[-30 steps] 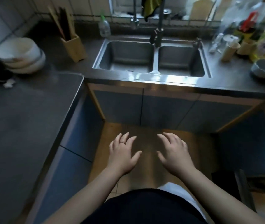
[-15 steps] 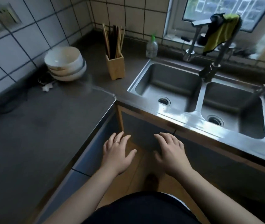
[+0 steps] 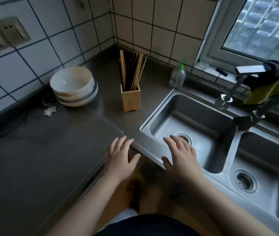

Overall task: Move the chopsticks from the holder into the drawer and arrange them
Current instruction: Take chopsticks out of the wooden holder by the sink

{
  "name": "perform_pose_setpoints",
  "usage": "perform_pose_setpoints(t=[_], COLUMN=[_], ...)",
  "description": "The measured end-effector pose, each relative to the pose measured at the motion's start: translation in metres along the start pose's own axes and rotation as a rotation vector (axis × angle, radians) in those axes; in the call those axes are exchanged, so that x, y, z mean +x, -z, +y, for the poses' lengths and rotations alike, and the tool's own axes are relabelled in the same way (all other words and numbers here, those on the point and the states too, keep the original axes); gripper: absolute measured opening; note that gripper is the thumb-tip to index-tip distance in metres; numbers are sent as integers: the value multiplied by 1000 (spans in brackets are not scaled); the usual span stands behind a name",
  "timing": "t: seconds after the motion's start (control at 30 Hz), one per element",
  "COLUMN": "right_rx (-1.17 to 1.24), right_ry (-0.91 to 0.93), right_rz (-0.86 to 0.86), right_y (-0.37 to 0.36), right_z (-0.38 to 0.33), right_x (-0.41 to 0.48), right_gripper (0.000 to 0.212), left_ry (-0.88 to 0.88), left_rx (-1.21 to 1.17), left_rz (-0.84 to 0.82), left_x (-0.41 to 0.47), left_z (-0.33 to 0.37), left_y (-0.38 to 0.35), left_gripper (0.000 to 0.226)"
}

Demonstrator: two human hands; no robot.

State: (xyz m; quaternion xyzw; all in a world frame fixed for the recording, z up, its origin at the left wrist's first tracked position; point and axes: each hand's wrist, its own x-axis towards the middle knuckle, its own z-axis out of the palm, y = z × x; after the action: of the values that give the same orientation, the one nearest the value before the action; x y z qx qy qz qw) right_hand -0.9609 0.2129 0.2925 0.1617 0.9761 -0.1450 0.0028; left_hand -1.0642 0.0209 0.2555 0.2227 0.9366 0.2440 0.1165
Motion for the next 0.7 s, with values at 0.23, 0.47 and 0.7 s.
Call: perform_pose_setpoints(t=[0.23, 0.47, 0.7], right_rx=[-16, -1, 223], right_ry=[6, 13, -99], right_rz=[17, 47, 37], right_y=[11, 31, 32], right_z=[-7, -32, -58], right_x=[96, 189, 269], right_gripper=[68, 71, 79], left_ry=[-5, 23, 128], left_rx=[-110, -283, -411], left_rz=[72, 141, 64], left_x=[106, 207, 278], left_z=[-11, -27, -26], left_y=[27, 62, 89], left_gripper=[62, 68, 75])
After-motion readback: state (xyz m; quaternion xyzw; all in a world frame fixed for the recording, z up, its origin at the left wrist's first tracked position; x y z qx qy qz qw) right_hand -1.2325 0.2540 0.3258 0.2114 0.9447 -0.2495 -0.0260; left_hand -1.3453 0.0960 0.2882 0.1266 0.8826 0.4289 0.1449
